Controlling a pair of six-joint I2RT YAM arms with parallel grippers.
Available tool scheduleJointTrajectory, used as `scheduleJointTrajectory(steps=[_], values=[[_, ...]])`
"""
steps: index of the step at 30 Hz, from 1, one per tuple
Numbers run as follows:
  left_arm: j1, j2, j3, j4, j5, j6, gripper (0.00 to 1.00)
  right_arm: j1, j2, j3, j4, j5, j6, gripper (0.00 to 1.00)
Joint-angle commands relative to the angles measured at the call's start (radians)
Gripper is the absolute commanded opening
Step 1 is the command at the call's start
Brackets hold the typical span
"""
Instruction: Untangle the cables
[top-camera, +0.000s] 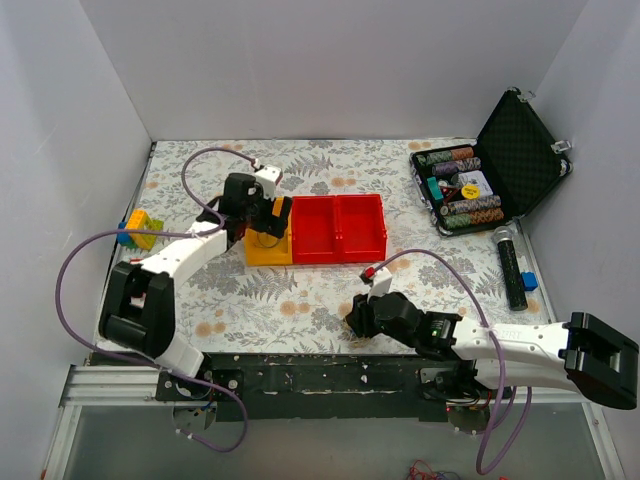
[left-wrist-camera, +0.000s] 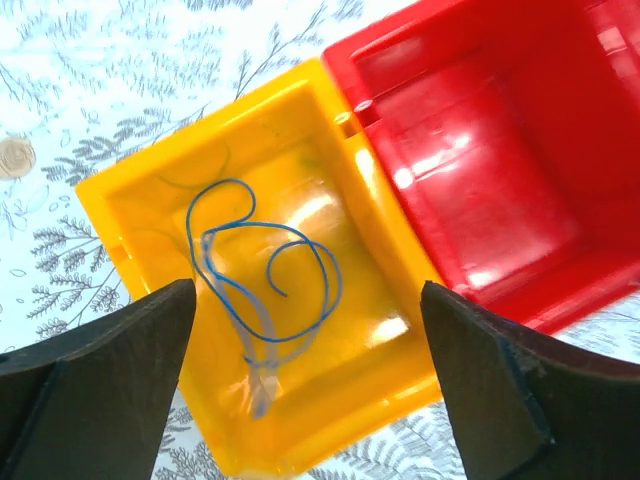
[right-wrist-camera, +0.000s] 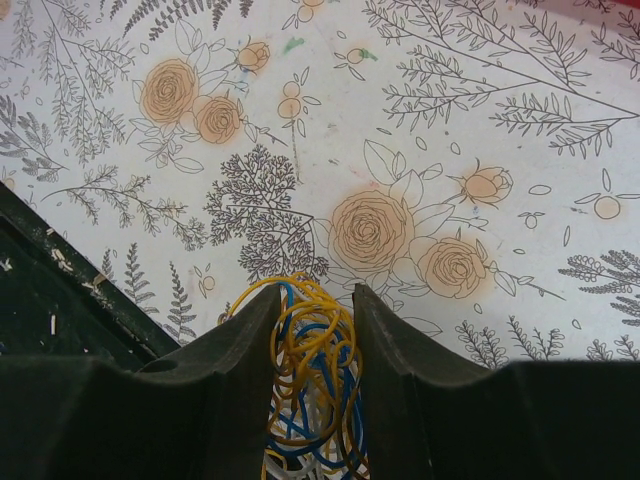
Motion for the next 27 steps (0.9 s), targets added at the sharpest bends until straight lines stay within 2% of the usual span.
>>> scheduleJointTrajectory(steps=[1,6,10,12,14,16,21,27], values=[[0.001,-0.167,0.081,-0.138,0.109,0.015,0.98,0.006,-0.031,0.036,0.033,0.0,-0.009,0.43],[-0.001,-0.269,0.091,-0.268,0.247,0.015,0.98,0.006,-0.066,0.036,0.044,-0.002,-0.021,0.43],[-0.019,-0.322,0.046,-0.324,0.384,-0.059,0.97,0.004,-0.106,0.047,0.032,0.001,-0.041,0.43],[-0.068,-0.339,0.001,-0.33,0.438,-0.085,0.94,0.004,-0.134,0.054,0.01,0.011,-0.044,0.42],[-0.163,-0.352,-0.042,-0.321,0.453,-0.096,0.91,0.004,-0.164,0.051,0.004,0.004,-0.053,0.41],[-0.246,-0.339,-0.083,-0.298,0.467,-0.105,0.89,0.004,-0.192,0.044,0.004,-0.006,-0.061,0.4],[-0.35,-0.241,-0.096,-0.27,0.565,-0.132,0.78,0.004,-0.227,0.028,-0.004,-0.031,-0.058,0.39],[-0.369,-0.226,-0.059,-0.259,0.622,-0.136,0.78,0.003,-0.198,0.031,0.013,-0.023,-0.061,0.42]])
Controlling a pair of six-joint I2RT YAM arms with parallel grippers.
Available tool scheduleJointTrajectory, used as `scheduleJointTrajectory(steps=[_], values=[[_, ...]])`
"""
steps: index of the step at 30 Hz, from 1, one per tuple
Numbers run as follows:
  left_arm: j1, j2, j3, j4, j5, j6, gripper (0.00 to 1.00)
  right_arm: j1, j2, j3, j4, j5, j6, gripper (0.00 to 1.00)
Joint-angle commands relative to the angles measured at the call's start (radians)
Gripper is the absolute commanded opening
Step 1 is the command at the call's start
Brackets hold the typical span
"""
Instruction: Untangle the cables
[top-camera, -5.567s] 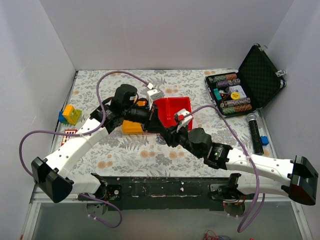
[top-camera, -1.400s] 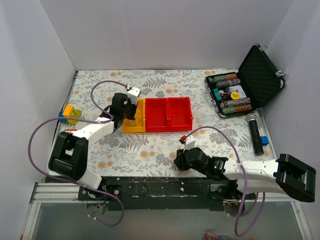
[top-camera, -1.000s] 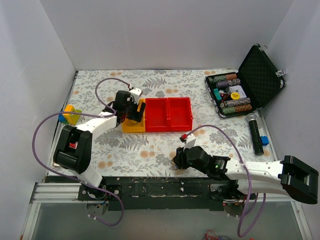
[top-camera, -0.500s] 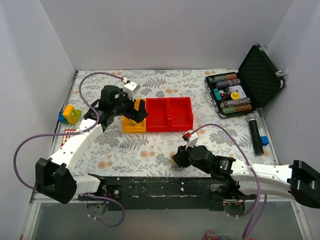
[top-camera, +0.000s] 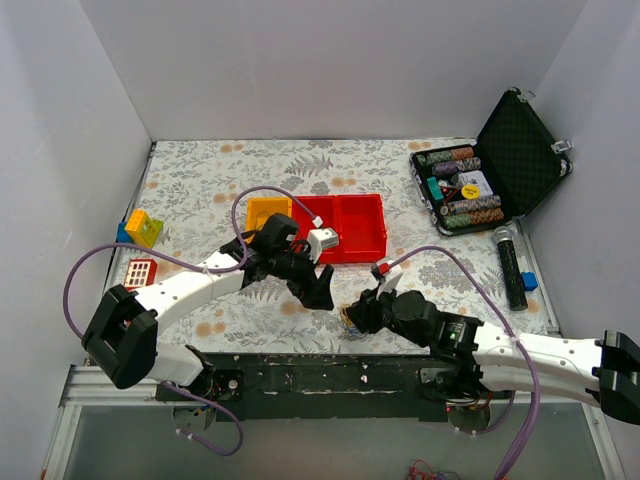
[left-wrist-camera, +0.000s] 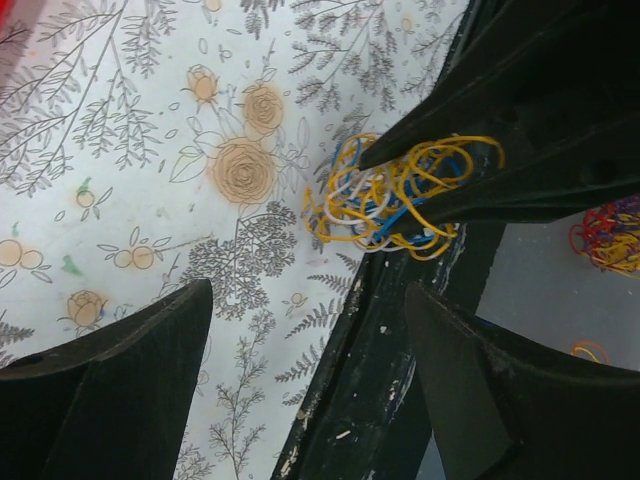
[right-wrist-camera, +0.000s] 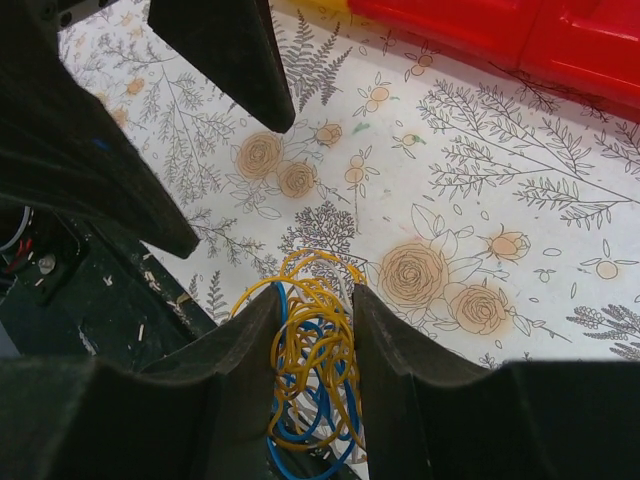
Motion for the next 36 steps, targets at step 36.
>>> scheduleJointTrajectory(steps=[36], values=[[-0.091,0.184,0.13,0.127,-0.051,-0.026,0.77,-0.005,-0.18,0.06,-0.364,0.259,0.066,0.59]])
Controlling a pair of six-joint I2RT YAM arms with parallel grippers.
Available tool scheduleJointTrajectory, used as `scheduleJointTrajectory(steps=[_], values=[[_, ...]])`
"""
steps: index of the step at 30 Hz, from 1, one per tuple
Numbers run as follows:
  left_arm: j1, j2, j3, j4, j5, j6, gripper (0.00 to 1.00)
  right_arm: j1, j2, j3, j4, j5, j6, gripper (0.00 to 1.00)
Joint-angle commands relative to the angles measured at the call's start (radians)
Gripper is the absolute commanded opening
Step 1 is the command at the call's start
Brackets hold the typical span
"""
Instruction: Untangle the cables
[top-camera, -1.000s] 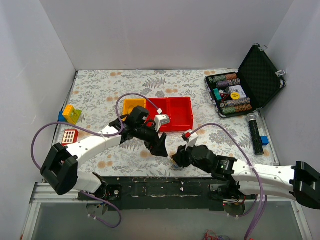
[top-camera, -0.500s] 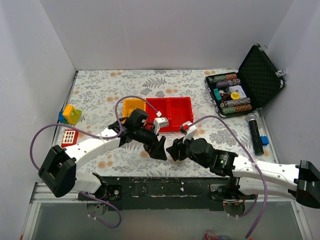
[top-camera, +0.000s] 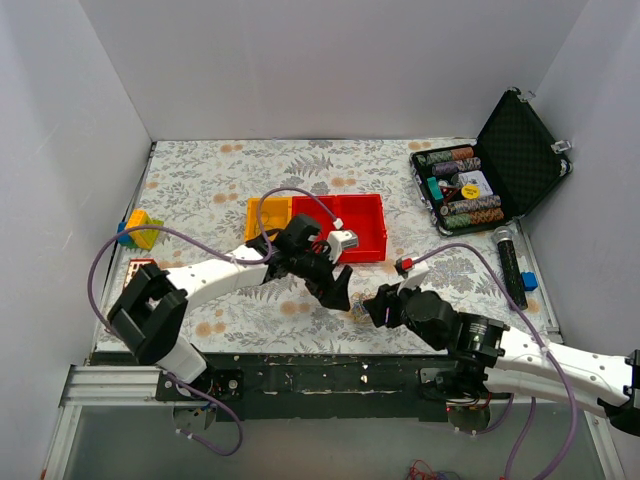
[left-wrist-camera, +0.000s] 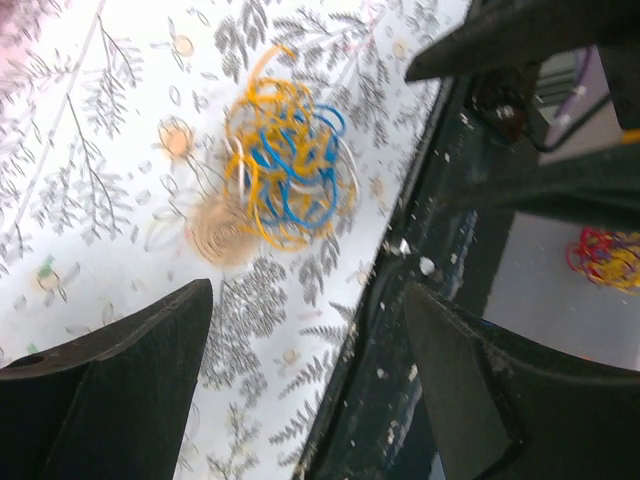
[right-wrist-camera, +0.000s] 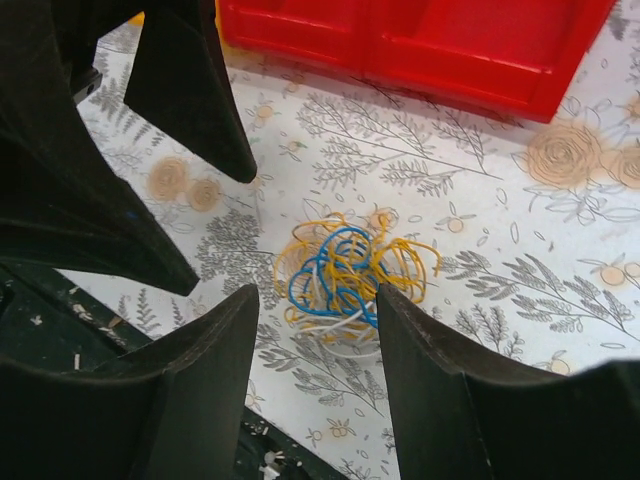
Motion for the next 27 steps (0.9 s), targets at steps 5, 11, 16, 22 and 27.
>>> scheduleJointTrajectory(steps=[5,11,16,22,27], values=[[-0.03,0.12,0.108,0.08,-0.1,-0.023,0.7,-0.022,0.098,0.007,-0.064,0.087,0.086,0.56],[-0.03,0.081,0.047,0.139,-0.077,-0.066,0.5,-0.149,0.144,-0.013,0.036,-0.014,0.034,0.52],[-0.03,0.036,0.012,0.136,-0.078,-0.074,0.47,-0.282,0.195,-0.022,0.126,-0.154,-0.024,0.49],[-0.03,0.041,0.044,0.123,-0.047,-0.107,0.47,-0.303,0.241,-0.001,0.178,-0.226,-0.044,0.43],[-0.05,0.09,0.079,0.136,-0.021,-0.127,0.53,-0.306,0.195,-0.018,0.16,-0.221,-0.026,0.42]])
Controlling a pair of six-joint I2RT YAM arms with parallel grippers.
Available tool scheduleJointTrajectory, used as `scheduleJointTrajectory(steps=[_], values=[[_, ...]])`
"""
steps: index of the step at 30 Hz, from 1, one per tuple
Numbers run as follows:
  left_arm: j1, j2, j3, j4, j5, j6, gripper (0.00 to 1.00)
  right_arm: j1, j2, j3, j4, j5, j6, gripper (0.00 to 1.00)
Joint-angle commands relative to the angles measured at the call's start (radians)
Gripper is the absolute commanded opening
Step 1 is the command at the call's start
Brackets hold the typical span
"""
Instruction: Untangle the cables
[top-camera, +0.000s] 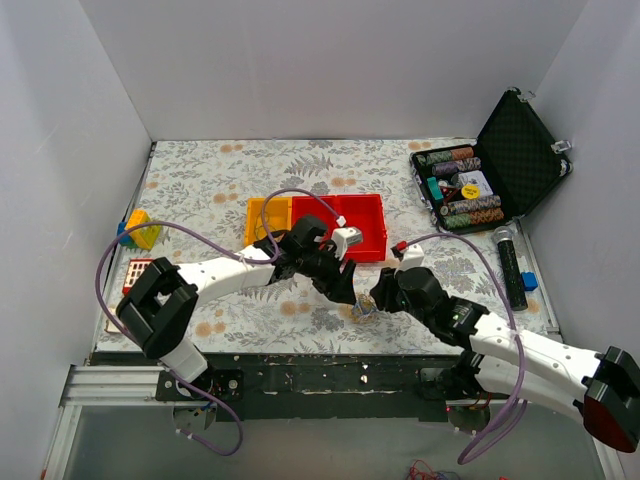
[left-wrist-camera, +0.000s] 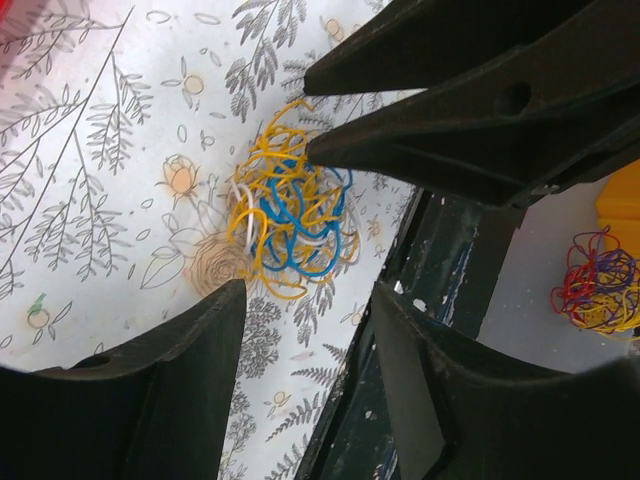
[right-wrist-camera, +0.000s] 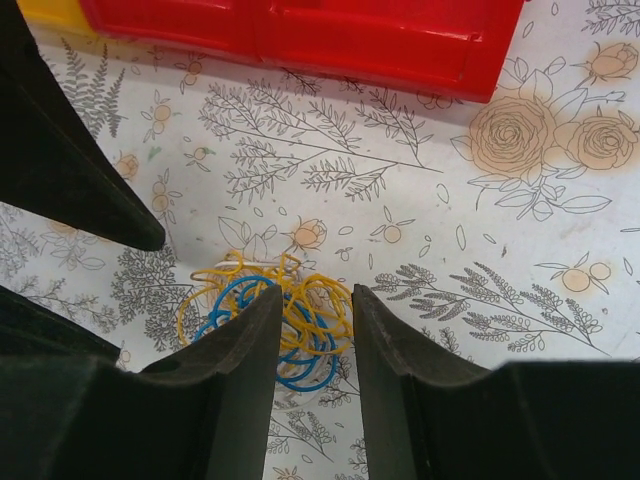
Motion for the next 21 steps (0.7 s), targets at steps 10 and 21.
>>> scheduleJointTrajectory(steps=[10,21], values=[[-0.043,0.135,0.131,0.045,0.025,-0.019,0.5,-0.003,-0.156,-0.044,-0.039,-0.018,0.03,0.41],[-0.043,0.157,0.128,0.048,0.011,-0.012,0.39,-0.006,-0.156,-0.045,-0.022,-0.035,0.032,0.39]])
